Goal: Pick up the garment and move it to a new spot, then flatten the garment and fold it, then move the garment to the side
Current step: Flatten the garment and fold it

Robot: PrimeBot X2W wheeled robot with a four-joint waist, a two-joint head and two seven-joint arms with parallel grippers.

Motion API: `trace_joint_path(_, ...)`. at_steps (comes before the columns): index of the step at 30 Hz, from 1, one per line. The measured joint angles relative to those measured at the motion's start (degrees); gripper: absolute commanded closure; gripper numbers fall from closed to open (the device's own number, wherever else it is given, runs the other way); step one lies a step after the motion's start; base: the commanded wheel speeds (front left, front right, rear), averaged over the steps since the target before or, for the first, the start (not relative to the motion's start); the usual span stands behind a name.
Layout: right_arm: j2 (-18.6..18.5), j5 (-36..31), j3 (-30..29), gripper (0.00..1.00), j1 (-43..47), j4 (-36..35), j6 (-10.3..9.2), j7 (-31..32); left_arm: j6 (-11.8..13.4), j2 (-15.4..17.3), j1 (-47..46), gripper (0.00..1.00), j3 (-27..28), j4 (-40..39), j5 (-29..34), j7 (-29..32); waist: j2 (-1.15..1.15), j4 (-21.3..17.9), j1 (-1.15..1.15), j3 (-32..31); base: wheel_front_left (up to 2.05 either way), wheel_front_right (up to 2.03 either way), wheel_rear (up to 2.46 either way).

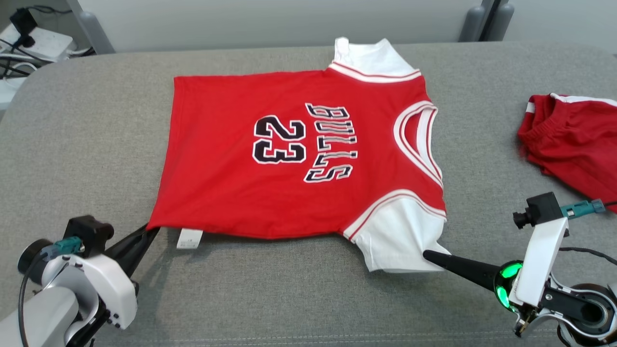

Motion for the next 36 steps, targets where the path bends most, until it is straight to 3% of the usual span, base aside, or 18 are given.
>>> trace_joint_path(23,1.9,-4.9,-3.7,1.0,5.9,-4.0,0.0,3.4,0.0,0.0,2.7,1.0,-2.6,7.4,2.9,0.0,0.0,0.3,0.0,-0.6,0.0,0.0,0.0)
trace_joint_path(24,1.9,-6.0,-3.6,0.2,5.9,-4.0,0.0,3.3,0.0,-0.1,2.6,0.79,-2.7,8.0,2.9,0.0,0.0,0.4,0.0,-0.4,0.0,0.0,0.0)
trace_joint_path(25,1.9,-6.9,-3.5,0.0,5.9,-4.0,0.0,3.3,0.0,-0.3,2.6,0.35,-2.8,8.5,2.9,0.0,0.0,0.4,0.0,-0.3,0.0,0.0,0.0)
trace_joint_path(26,2.0,-7.3,-3.5,0.0,5.9,-3.9,0.0,3.4,0.0,-0.5,2.6,0.0,-2.8,9.2,2.9,0.0,0.0,0.5,0.0,-0.3,0.0,0.0,0.0)
trace_joint_path(34,1.7,-8.5,-6.4,0.0,5.9,-6.3,0.0,2.8,0.0,-1.9,2.4,0.0,0.1,12.2,2.8,0.0,0.0,1.1,0.0,-0.6,0.0,0.0,0.0)
trace_joint_path(36,1.7,-10.2,-8.0,0.0,5.9,-7.2,0.0,0.1,0.1,-2.0,2.4,0.0,2.3,12.0,2.8,0.0,0.0,1.4,0.0,-0.8,0.0,0.0,0.0)
